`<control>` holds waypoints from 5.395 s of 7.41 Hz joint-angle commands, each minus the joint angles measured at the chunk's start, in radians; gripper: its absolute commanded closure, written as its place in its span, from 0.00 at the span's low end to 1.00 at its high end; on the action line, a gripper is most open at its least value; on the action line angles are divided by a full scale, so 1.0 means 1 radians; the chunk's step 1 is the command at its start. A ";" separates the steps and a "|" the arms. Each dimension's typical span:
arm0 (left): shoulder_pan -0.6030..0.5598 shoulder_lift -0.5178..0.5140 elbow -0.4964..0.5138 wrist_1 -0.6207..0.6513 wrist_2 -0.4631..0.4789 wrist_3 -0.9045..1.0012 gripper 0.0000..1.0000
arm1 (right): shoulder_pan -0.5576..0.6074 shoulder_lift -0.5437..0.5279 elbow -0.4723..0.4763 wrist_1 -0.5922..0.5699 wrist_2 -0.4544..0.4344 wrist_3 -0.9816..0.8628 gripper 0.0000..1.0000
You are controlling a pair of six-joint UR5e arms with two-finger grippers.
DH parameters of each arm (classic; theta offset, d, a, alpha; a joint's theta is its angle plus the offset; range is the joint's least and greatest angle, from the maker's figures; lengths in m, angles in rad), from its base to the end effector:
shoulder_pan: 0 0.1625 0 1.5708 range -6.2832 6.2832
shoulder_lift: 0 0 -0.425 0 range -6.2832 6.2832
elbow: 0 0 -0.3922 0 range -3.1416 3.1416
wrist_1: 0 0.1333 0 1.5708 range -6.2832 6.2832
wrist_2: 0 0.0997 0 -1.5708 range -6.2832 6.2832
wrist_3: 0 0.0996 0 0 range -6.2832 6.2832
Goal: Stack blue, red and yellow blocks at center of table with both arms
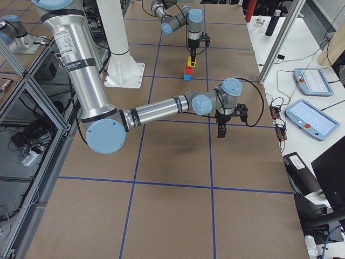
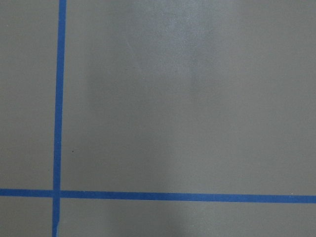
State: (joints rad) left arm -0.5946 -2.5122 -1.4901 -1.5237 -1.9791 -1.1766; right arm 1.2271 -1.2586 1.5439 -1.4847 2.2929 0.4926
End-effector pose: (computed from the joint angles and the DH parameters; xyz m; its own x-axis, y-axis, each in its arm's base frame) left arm 0.5556 -0.4889 0.1056 0.6310 -0.0012 -0.7758 0.0355 0.9990 0.0273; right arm -0.1477 -0.6130 0.4900 0.6998 -0.0069 0.7143 -0.0192 0.9994 0.0285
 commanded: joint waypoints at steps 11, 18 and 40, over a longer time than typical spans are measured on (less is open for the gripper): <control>0.021 0.012 0.008 0.000 0.000 -0.003 0.00 | 0.000 -0.001 -0.002 0.000 -0.001 -0.002 0.00; -0.231 0.588 -0.517 0.022 -0.096 0.358 0.00 | 0.014 -0.013 -0.005 0.001 -0.030 -0.074 0.00; -0.938 0.951 -0.113 -0.130 -0.319 1.224 0.00 | 0.304 -0.355 0.119 0.000 0.092 -0.345 0.00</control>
State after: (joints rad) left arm -1.5326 -1.5615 -1.6042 -1.6536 -2.2979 0.0476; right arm 1.5273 -1.6191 1.6611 -1.4851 2.3948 0.1810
